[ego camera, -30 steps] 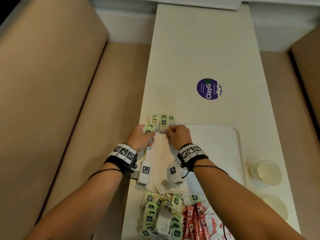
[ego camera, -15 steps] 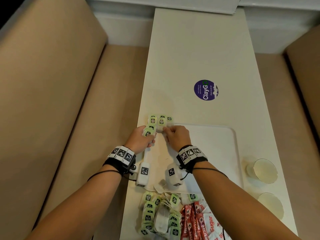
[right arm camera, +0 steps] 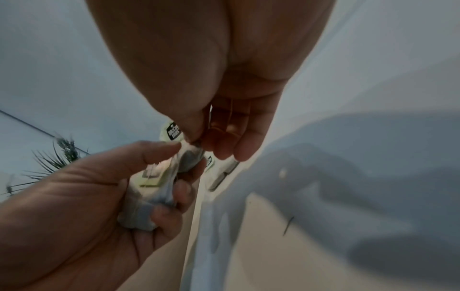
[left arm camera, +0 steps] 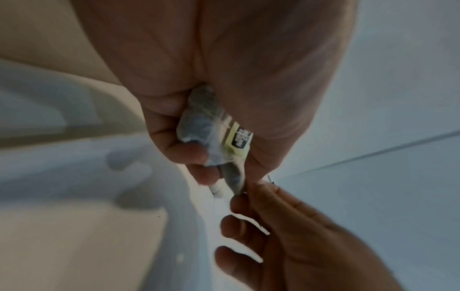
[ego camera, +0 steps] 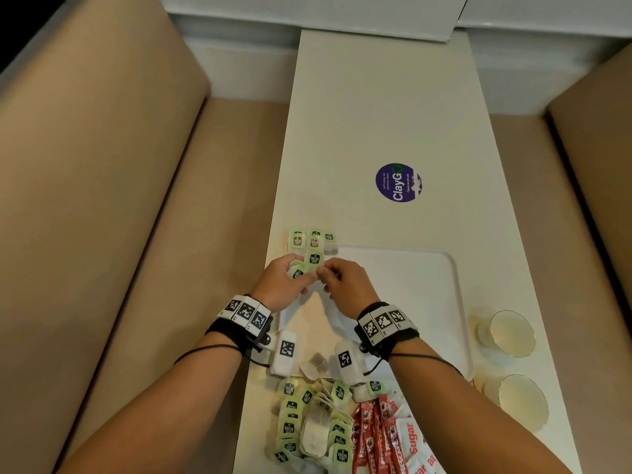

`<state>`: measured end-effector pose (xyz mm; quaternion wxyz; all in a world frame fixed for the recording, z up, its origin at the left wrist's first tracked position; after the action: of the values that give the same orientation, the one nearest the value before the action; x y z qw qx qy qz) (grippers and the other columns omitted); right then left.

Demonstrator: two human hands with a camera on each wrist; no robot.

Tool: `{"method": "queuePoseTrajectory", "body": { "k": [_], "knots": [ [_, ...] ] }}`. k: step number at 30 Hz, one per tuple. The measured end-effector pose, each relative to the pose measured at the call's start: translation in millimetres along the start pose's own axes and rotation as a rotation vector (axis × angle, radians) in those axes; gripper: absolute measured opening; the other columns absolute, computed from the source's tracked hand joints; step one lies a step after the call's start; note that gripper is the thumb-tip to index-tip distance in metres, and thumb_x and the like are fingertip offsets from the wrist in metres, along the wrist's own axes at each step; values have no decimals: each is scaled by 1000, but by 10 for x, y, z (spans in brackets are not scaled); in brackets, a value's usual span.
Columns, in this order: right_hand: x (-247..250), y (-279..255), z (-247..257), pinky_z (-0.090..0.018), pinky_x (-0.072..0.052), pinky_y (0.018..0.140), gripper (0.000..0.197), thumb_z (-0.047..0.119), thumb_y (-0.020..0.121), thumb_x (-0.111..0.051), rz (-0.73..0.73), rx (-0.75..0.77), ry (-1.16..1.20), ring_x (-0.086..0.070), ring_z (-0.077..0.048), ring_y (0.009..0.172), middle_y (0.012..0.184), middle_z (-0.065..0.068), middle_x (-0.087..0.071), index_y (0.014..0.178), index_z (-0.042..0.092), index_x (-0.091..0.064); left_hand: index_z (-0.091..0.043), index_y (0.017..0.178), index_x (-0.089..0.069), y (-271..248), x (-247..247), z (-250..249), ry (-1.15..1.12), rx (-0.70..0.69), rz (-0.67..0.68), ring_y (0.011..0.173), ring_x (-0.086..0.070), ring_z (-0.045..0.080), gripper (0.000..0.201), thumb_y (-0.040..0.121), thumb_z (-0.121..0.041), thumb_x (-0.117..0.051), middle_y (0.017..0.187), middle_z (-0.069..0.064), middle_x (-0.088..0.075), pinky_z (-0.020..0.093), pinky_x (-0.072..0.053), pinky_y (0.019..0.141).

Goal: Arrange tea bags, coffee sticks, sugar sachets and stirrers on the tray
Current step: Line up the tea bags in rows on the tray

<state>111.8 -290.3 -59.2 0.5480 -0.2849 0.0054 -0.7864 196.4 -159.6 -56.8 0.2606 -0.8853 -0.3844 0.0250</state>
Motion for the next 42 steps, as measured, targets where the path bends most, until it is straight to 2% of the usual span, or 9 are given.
{"method": "queuePoseTrajectory", "body": {
  "k": [4,7,10,14,22,27,35,38,42],
  "knots": [
    [32,-68,-34,-33,-57,72,20,32,102,-58,2,-5,2,-67,-12,73,79,12,-69,96,20,-72,-25,102,-67,6,7,12,48,-26,-41,59,-60,10,12,91,-26,-73,86,-8,-73,22,-46,55],
    [32,-90,-141,-40,-59,78,24,41,100,-61,11,-18,-30,-69,-15,79,86,7,-72,100,20,-73,-19,113,-66,28,-27,19,49,-20,-23,60,-62,9,22,93,-27,-71,83,-5,-72,23,-48,55],
    [50,-89,-199,-46,-58,81,22,38,100,-60,19,-23,-74,-70,-19,80,89,3,-74,99,18,-71,-27,110,-59,56,-63,20,72,-6,6,61,-63,10,20,94,-26,-70,80,-3,-70,23,-49,56],
    [131,2,-204,-45,-57,81,22,33,101,-60,32,-38,-139,-70,-21,80,89,-2,-74,100,15,-72,-19,111,-65,158,-55,81,72,32,12,62,-65,13,22,92,-28,-72,84,7,-72,27,-49,58],
    [382,311,-265,-40,-51,72,33,33,98,-62,-31,-136,-248,-63,-31,77,79,-11,-70,79,7,-67,-11,106,-67,334,-94,58,112,56,-10,59,-65,14,22,89,-23,-75,86,3,-69,25,-50,58],
    [345,442,-288,-34,-43,62,34,26,97,-63,-22,-166,-311,-54,-26,66,63,0,-58,65,16,-59,-8,107,-68,365,-100,29,120,48,-26,62,-64,16,21,90,-19,-73,85,6,-68,20,-49,52],
    [345,516,-285,-33,-50,67,26,30,94,-67,-34,-221,-292,-62,-24,72,72,0,-65,70,22,-62,-15,99,-67,357,-111,59,34,80,10,69,-64,20,12,89,-9,-71,88,11,-68,28,-51,56],
    [398,486,-284,-37,-51,72,24,34,90,-71,-111,-229,-213,-60,-22,75,78,1,-62,78,19,-58,-15,99,-65,325,-125,72,-14,93,62,76,-66,24,24,86,6,-68,96,11,-69,28,-50,56],
    [415,400,-315,-37,-48,74,37,43,85,-76,-151,-244,-121,-54,-16,74,81,5,-59,95,12,-58,-14,111,-63,272,-147,106,-78,119,120,86,-71,26,35,87,12,-63,111,12,-71,35,-56,70]
  ]
}}
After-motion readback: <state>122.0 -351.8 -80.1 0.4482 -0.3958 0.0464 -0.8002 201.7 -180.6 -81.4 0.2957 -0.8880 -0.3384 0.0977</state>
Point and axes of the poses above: each hand's wrist, its own y-axis towards the middle knuckle, its own x-axis out of the back of the hand, z = x × y, the point moved 6 cm from there along y, towards the middle knuckle
